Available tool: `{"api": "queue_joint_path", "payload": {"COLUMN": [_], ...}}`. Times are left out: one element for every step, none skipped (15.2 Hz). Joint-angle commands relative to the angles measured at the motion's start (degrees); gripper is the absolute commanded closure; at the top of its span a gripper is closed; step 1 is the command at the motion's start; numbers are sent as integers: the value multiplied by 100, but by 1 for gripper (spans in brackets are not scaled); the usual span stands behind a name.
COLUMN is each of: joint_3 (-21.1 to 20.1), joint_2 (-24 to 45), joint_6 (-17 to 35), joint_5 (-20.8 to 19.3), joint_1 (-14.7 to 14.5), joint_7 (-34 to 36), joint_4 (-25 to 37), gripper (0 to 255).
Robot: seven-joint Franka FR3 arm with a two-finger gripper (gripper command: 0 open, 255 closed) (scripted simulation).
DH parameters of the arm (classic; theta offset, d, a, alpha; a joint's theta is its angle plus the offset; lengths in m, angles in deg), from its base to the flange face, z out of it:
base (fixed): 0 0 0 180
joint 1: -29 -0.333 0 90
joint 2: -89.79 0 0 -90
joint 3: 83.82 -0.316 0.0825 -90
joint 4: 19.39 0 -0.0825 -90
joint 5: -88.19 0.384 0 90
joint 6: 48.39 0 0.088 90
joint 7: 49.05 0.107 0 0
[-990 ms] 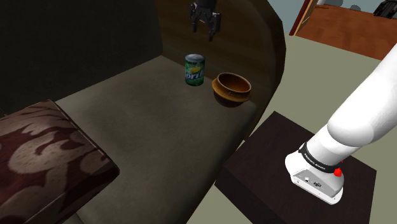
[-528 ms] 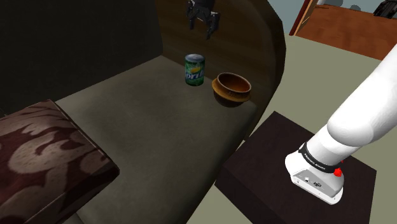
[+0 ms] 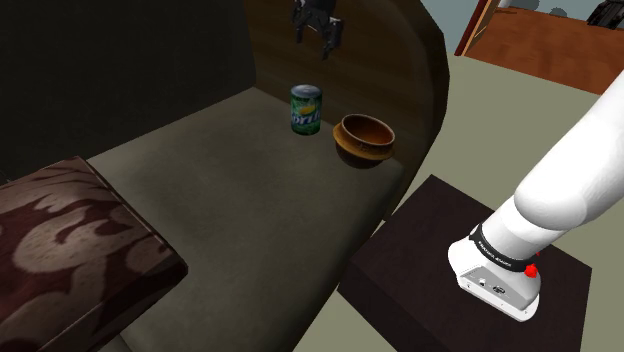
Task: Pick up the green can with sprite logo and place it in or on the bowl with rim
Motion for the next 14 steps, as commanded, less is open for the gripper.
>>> {"api": "queue_joint_path", "payload": {"joint_3": [-15,-34,-97,-41,-86,-80,-121,-136,-205,-175,-173,-158,-149,-146], "joint_2": [508,436,240,171,310,185,132,11,-256,-328,-328,-37,265,567], "joint_6": [-330,-148,-126,-204,-125,-228,-139,-219,-112,12,12,-121,-269,-426], "joint_5": [160,170,221,285,188,263,240,307,370,-183,-182,-244,-313,-387], "joint_1": [-24,-43,-103,-29,-93,-77,-123,-131,-196,-159,-161,-146,-140,-144], "joint_7": [93,147,261,90,250,177,305,284,454,356,356,64,-219,-483], "joint_4": [-251,-506,-716,-682,-658,-654,-824,-856,-1259,-1191,-1191,-871,-531,-181], "gripper": [255,255,255,255,255,255,255,255,255,255,0,0,0,0]}}
